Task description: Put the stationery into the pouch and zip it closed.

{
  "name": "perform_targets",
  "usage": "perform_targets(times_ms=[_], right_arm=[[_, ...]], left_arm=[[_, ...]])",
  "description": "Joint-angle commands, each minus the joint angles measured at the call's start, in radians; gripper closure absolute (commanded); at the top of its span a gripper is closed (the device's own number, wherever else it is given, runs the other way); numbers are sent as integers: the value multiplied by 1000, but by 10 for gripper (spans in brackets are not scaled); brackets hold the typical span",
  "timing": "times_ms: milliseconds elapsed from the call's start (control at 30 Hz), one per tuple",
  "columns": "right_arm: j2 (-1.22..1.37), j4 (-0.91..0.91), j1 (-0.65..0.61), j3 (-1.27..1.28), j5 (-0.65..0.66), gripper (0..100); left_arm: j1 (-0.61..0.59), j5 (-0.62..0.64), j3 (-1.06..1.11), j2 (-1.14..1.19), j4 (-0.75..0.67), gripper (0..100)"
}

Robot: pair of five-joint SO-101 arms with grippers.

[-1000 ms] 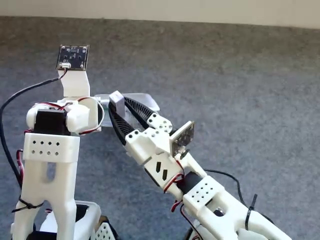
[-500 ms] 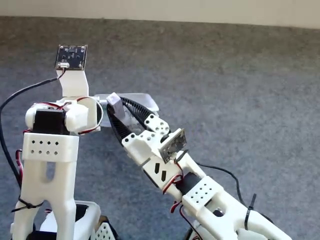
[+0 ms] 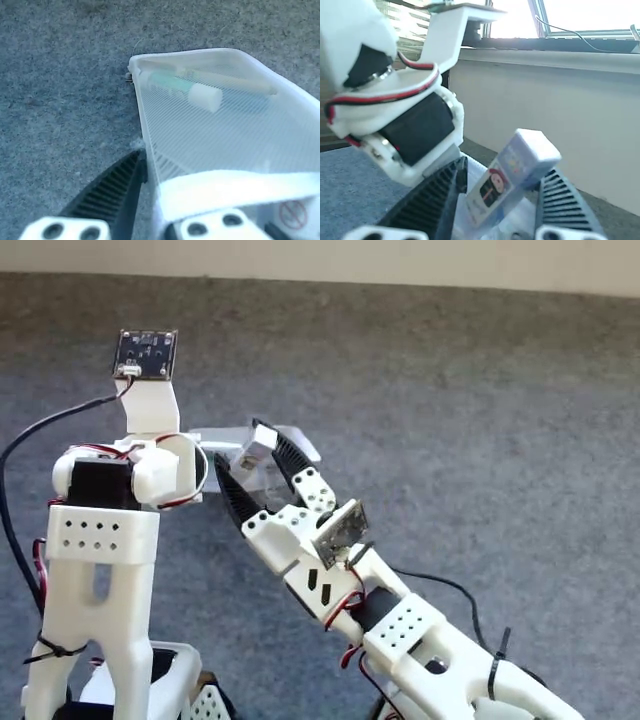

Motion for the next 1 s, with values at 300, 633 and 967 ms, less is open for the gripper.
perform_targets(times_ms=[300,633,967], right_arm=[[-306,225,10,84,3,801],[-309,240,10,84,3,988],[-65,239,10,-85,3,808]], left_arm=[[-19,-8,-13,-30,0,989],[-19,-8,-13,-30,5,989],[-19,-8,-13,-30,6,989]])
